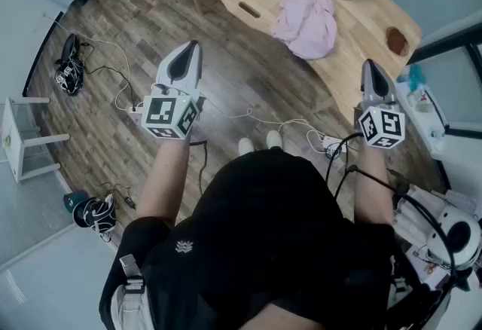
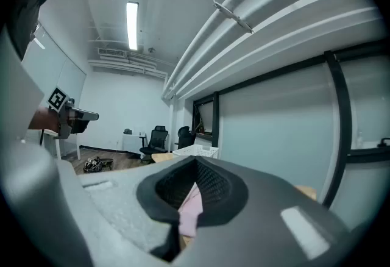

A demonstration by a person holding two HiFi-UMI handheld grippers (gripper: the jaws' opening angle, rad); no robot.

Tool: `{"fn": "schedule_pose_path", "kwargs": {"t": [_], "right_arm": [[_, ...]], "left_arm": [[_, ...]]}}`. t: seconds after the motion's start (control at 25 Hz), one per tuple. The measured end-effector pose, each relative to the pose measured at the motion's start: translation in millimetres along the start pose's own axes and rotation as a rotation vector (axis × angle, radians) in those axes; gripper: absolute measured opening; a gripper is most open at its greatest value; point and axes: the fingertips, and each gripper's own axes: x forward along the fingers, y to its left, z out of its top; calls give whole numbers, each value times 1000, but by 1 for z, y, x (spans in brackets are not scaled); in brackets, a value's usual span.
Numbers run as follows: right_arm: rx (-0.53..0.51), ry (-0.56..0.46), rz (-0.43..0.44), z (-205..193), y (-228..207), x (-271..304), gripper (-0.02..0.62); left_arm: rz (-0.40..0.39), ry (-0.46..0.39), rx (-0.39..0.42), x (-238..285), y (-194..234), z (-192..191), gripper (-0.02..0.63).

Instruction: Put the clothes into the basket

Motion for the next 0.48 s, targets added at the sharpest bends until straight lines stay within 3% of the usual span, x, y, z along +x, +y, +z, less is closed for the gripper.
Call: {"fn": "schedule_pose_path", "kwargs": {"t": [0.48], "right_arm": [[29, -10, 44, -13, -32, 21, -2]], "left_arm": [[50, 4, 34, 17, -19, 9, 6]]}}
